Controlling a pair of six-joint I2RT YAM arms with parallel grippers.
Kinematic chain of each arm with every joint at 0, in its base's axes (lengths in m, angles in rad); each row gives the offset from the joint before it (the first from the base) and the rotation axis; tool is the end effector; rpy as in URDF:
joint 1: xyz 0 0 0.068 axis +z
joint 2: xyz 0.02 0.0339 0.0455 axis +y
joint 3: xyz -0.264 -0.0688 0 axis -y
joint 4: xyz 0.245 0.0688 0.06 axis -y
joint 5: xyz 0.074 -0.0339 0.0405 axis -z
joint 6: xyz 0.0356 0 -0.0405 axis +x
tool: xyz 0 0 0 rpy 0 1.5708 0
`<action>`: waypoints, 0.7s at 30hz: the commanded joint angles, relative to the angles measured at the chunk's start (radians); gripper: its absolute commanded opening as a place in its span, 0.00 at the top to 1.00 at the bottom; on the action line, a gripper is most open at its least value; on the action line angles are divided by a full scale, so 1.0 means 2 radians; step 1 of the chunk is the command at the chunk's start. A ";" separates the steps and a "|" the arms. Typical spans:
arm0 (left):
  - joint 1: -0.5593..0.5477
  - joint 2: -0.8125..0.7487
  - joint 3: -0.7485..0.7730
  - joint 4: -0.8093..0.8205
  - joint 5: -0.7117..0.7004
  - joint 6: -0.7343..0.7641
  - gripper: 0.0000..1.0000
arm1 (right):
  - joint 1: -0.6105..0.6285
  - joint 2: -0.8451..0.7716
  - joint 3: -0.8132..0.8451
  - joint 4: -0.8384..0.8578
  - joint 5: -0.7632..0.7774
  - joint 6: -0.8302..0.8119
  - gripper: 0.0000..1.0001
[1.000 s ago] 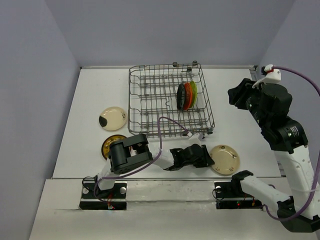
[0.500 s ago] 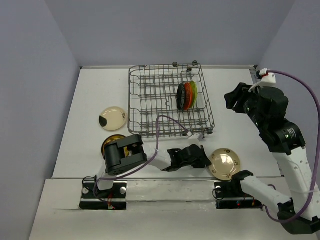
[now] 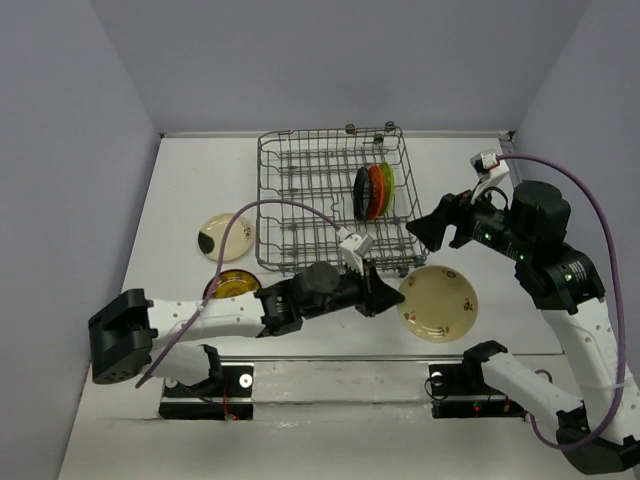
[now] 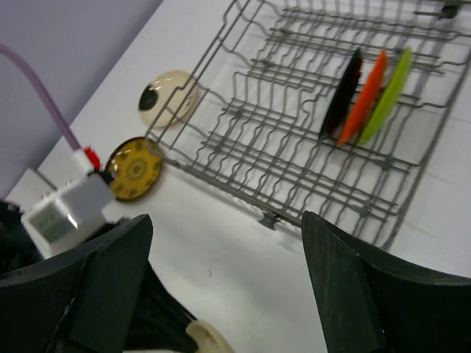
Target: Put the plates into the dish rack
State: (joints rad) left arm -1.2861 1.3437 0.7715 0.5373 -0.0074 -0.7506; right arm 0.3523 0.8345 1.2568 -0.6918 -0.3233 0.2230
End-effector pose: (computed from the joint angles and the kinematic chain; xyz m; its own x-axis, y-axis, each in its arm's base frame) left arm 0.0869 -0.2961 0.2847 -0.6604 -0.1719 -0.7310 0.6936 0.2334 -0.6815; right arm 0.1326 0.0608 0.4356 -0.3796 0.0839 -0.9213 -0.5441 0.7852 0.2957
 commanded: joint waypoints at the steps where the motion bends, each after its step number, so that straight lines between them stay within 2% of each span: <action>1: 0.074 -0.076 -0.037 -0.059 0.077 0.074 0.94 | -0.004 0.010 -0.011 0.044 -0.143 -0.017 0.11; 4: 0.128 -0.132 -0.044 -0.136 0.066 0.111 0.94 | -0.004 0.025 -0.023 0.064 -0.173 -0.016 0.11; 6: 0.138 -0.166 -0.037 -0.180 0.051 0.135 0.95 | -0.004 0.038 -0.032 0.081 -0.196 -0.012 0.11; 10: 0.152 -0.203 -0.026 -0.218 0.035 0.164 0.94 | 0.006 0.054 -0.045 0.106 -0.217 -0.006 0.11; 15: 0.164 -0.227 -0.004 -0.243 0.036 0.190 0.95 | 0.019 0.080 -0.062 0.107 -0.170 -0.024 0.11; 17: 0.169 -0.233 0.005 -0.251 0.036 0.200 0.95 | 0.019 0.094 -0.071 0.107 -0.174 -0.027 0.12; 21: 0.184 -0.239 0.034 -0.270 0.031 0.220 0.95 | 0.055 0.108 -0.082 0.113 -0.200 -0.039 0.18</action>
State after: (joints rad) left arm -0.9405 0.9035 0.7429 -0.0044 0.0654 -0.3805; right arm 0.4026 1.0397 1.1049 -0.5224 -0.6785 0.1818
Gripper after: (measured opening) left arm 0.120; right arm 0.837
